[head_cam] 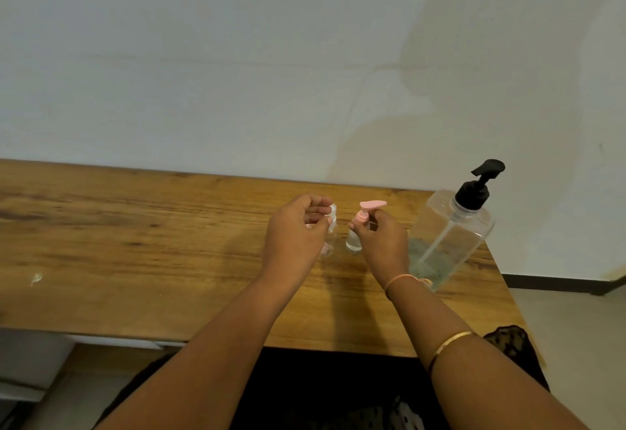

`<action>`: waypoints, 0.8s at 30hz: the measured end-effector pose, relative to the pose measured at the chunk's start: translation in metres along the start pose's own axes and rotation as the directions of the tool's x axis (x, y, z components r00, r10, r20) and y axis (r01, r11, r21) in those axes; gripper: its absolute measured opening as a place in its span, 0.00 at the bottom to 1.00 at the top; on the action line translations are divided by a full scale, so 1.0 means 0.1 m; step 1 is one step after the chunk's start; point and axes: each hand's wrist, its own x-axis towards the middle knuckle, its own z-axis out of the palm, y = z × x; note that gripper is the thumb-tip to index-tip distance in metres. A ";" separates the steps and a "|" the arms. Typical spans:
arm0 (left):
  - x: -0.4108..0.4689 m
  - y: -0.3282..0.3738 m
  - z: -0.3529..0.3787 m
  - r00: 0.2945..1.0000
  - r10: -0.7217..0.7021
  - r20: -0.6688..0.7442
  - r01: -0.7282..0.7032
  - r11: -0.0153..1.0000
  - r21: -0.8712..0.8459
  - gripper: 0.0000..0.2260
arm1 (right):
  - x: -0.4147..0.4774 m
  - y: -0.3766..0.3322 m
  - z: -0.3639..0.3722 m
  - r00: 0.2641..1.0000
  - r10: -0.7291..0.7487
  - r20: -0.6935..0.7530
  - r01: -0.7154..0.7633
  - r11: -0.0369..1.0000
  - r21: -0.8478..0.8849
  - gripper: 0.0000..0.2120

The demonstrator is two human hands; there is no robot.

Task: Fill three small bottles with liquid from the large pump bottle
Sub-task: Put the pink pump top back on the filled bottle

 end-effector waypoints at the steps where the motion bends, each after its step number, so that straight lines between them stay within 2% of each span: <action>1: 0.00 0.00 0.00 1.000 -0.003 -0.001 0.003 1.000 0.001 0.12 | -0.01 0.00 0.00 1.000 0.005 0.000 -0.005 1.000 0.005 0.05; 7: -0.01 -0.01 0.00 1.000 -0.024 -0.001 0.024 1.000 -0.004 0.11 | -0.04 -0.01 -0.04 0.999 0.025 0.031 -0.024 1.000 -0.013 0.08; 12: -0.02 -0.02 0.04 1.000 -0.025 0.001 0.025 1.000 -0.016 0.12 | -0.06 -0.06 -0.11 0.984 0.154 0.091 -0.147 0.986 -0.080 0.15; 14: -0.03 -0.02 0.04 1.000 -0.025 0.000 0.025 1.000 -0.012 0.12 | -0.10 -0.08 -0.16 0.968 0.216 0.128 -0.200 0.971 -0.128 0.11; 15: -0.03 -0.03 0.05 1.000 -0.027 -0.003 0.027 1.000 -0.011 0.12 | -0.11 -0.08 -0.19 0.959 0.239 0.150 -0.217 0.965 -0.145 0.04; 16: -0.03 -0.03 0.05 1.000 -0.027 -0.007 0.027 1.000 -0.009 0.13 | -0.13 -0.09 -0.21 0.952 0.253 0.170 -0.228 0.961 -0.153 0.04; 17: -0.03 -0.04 0.06 1.000 -0.021 -0.011 0.021 1.000 0.003 0.13 | -0.15 -0.09 -0.24 0.945 0.260 0.197 -0.228 0.959 -0.168 0.09; 18: -0.03 -0.04 0.06 1.000 -0.009 -0.014 0.009 0.999 0.031 0.14 | -0.17 -0.10 -0.27 0.935 0.264 0.235 -0.225 0.957 -0.181 0.10; 21: -0.06 -0.07 0.08 0.999 0.050 -0.008 -0.048 0.983 0.178 0.17 | -0.23 -0.15 -0.34 0.913 0.251 0.321 -0.206 0.964 -0.168 0.04; 24: -0.08 -0.09 0.14 0.996 0.086 0.023 -0.089 0.951 0.295 0.20 | -0.28 -0.19 -0.39 0.907 0.240 0.346 -0.194 0.968 -0.162 0.14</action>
